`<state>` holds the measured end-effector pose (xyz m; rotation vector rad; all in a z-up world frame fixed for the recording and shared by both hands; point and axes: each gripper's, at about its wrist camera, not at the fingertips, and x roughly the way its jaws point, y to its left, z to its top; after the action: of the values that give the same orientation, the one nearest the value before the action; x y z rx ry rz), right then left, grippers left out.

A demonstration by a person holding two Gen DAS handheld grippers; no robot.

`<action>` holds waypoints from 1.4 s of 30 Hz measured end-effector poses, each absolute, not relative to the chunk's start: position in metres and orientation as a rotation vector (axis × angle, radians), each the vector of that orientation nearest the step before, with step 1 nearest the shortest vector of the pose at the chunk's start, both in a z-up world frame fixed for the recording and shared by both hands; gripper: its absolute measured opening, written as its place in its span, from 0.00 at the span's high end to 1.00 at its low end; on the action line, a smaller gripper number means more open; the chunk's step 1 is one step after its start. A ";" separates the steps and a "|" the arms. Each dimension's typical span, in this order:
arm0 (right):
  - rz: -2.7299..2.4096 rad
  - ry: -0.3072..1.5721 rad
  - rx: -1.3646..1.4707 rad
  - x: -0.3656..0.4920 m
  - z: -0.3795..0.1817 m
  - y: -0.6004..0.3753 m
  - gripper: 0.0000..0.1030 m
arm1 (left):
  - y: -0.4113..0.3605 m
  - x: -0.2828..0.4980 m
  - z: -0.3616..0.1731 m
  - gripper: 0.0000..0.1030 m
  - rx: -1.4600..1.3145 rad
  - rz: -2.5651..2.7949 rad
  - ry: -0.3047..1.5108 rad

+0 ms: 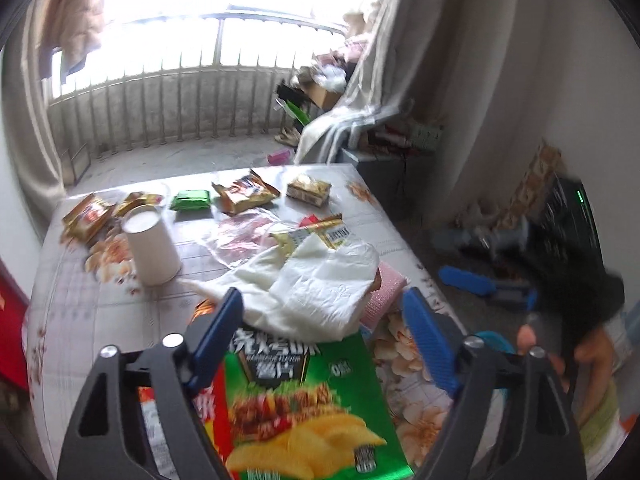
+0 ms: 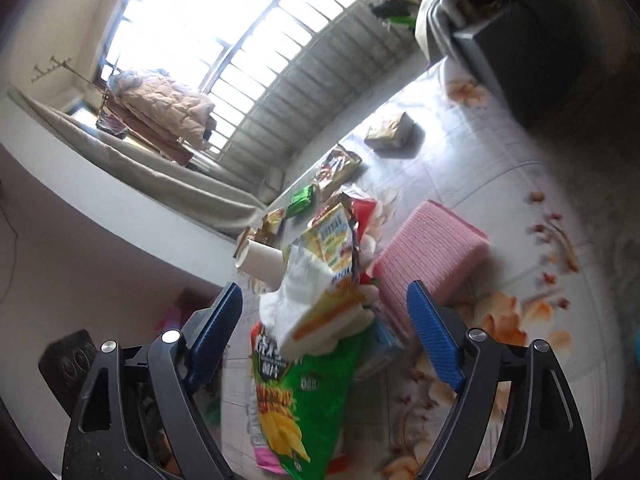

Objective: Collect trash
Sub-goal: 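Grasp the white tissue with the left gripper while the right gripper grasps a yellow snack wrapper, then carry the tissue and wrapper in both grippers over the blue wastebasket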

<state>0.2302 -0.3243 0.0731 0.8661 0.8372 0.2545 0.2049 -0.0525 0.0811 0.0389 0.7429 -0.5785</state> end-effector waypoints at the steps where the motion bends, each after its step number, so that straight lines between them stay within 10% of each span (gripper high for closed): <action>1: 0.261 0.849 0.880 0.237 0.070 -0.325 0.27 | -0.057 0.208 0.078 0.28 0.059 -0.584 0.753; 11: 0.380 1.017 0.992 0.298 0.026 -0.322 0.40 | -0.095 0.237 0.033 0.57 0.186 -0.584 0.881; 22: 0.423 1.022 1.043 0.293 0.021 -0.334 0.94 | -0.081 0.251 0.029 0.89 0.088 -0.561 0.899; 42: 0.469 0.772 1.145 0.239 0.082 -0.368 1.00 | -0.053 0.212 0.111 0.96 -0.079 -0.596 0.699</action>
<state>0.2391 -0.3681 0.0819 1.1446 0.7716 0.4690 0.2122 -0.0534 0.1114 -0.0789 0.6994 -0.5961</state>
